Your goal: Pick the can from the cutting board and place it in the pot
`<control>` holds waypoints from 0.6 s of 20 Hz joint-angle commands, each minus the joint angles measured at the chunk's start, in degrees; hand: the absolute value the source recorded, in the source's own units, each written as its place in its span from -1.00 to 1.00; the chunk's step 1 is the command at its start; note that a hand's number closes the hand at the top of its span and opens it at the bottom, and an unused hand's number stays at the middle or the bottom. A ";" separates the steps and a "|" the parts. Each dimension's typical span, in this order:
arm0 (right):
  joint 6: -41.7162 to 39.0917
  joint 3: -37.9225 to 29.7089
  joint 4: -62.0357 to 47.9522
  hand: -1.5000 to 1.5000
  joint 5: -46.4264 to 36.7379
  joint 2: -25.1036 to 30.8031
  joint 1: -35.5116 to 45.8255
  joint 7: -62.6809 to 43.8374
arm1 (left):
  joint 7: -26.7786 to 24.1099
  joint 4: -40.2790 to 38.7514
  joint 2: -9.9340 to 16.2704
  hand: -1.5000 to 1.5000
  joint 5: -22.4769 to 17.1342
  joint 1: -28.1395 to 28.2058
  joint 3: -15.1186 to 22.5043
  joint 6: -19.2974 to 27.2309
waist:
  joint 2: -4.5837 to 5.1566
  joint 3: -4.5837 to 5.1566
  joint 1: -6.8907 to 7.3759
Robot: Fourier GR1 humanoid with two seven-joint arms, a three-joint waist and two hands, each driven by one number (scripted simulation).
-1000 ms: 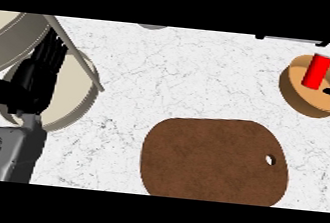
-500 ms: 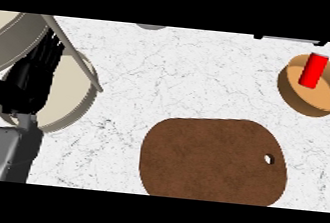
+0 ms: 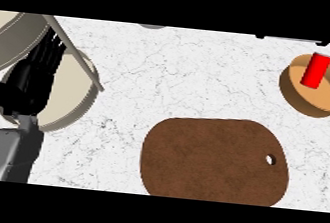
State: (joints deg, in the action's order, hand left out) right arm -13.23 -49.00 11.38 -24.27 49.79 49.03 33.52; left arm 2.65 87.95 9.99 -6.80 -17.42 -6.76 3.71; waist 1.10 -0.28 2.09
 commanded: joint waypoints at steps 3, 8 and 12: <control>-4.78 -2.75 -1.08 -1.00 2.85 5.66 -4.13 2.20 | -0.23 -1.40 -0.16 0.00 0.23 -2.42 0.16 0.09 | 0.44 -0.15 0.05; -8.01 -4.87 -1.91 -1.00 4.98 8.20 -7.41 4.00 | -1.11 -1.16 -0.36 0.00 -0.20 0.41 -0.27 -0.30 | 0.55 -0.24 0.35; -7.98 -4.77 -1.82 -1.00 4.84 9.79 -8.05 3.19 | 0.59 -0.23 -1.01 0.00 0.45 -2.27 0.75 0.84 | 0.68 -0.34 0.66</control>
State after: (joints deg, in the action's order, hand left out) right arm -20.30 -53.34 9.70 -19.85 58.11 42.24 36.35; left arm 2.77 88.04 9.34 -6.69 -18.13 -6.32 3.94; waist 1.55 -0.52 2.64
